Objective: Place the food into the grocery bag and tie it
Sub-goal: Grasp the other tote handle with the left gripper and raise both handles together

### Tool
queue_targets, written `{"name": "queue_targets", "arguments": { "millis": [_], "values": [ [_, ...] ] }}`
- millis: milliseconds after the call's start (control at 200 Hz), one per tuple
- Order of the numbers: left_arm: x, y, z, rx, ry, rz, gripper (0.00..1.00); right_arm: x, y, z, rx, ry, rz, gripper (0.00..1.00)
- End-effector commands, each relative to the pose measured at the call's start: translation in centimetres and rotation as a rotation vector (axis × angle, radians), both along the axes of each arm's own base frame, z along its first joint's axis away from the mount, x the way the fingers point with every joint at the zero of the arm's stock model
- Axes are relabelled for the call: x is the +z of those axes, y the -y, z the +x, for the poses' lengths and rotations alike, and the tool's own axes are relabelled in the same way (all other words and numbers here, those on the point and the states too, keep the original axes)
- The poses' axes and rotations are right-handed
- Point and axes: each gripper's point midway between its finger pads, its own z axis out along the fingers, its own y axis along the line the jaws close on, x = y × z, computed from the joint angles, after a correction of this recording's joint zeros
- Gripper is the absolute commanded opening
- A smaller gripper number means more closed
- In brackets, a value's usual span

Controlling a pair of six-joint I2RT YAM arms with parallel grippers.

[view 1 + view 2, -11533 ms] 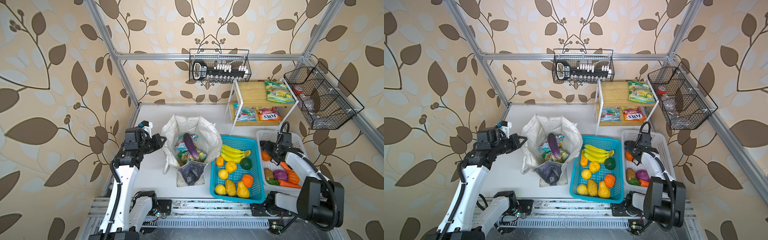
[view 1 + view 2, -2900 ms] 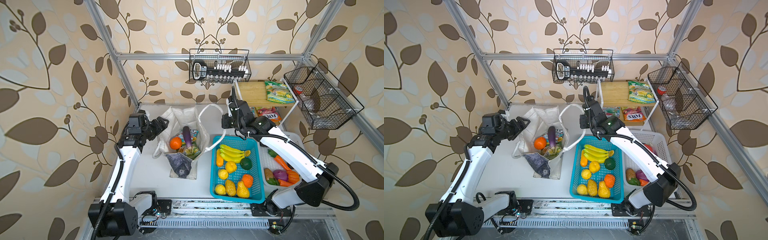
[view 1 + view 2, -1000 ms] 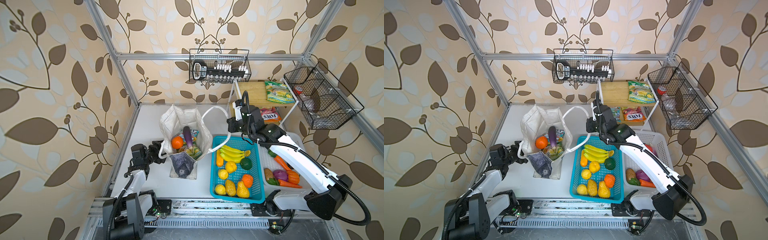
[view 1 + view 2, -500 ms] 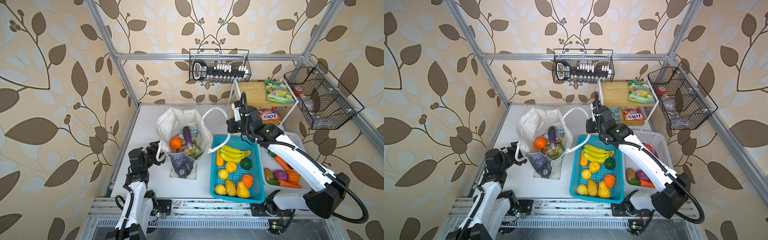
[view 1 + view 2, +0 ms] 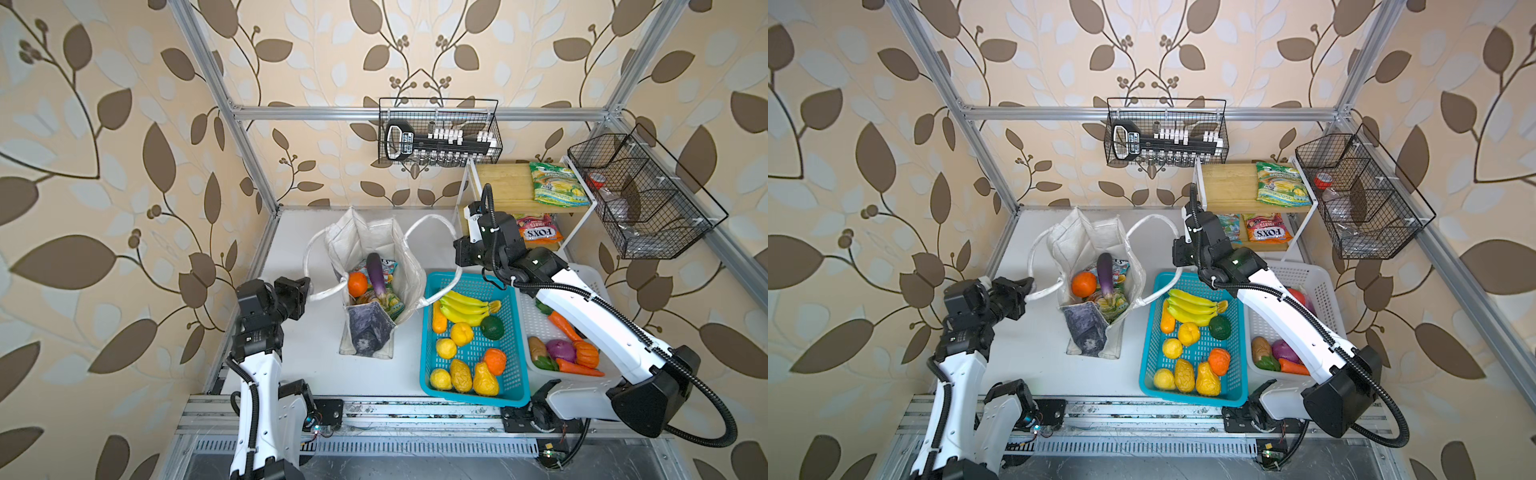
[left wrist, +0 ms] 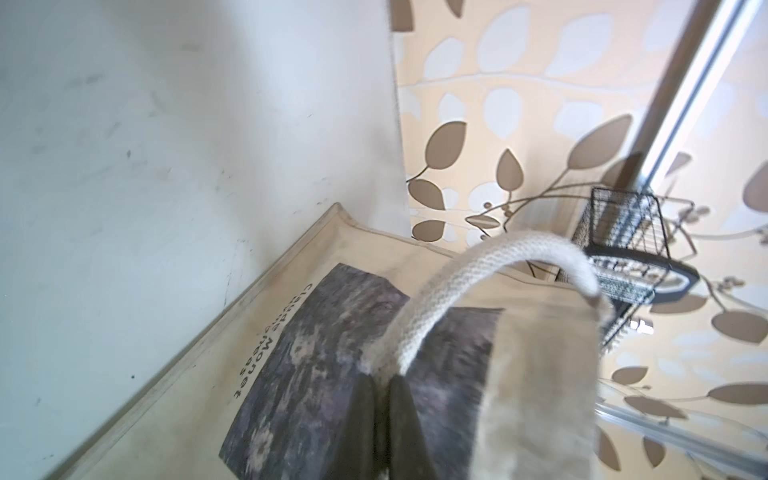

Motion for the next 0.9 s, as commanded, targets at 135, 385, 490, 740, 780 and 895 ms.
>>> {"name": "queue_targets", "arguments": {
  "millis": [135,385,490,740,780,895],
  "values": [
    [5.5,-1.1,-1.5,-0.032,0.030,0.317,0.00,3.5,-0.1,-1.0,0.015,0.083,0.008,0.00],
    [15.4,4.1,-0.4,-0.351,0.275,0.369,0.00,7.6,-5.6,-3.2,0.150,0.204,0.024,0.00],
    [17.2,6.7,-0.4,-0.420,0.341,0.405,0.00,8.7,-7.8,-3.6,0.187,0.231,0.043,0.00],
    [19.2,12.0,0.1,-0.626,0.445,0.322,0.00,9.8,-14.0,-3.5,0.340,0.289,0.097,0.00],
    [19.5,12.7,0.1,-0.647,0.469,0.323,0.00,9.8,-15.3,-3.8,0.398,0.297,0.129,0.00],
    [19.5,14.1,-0.2,-0.692,0.487,0.346,0.00,9.1,-19.0,-4.7,0.553,0.283,0.208,0.00]
  ]
}}
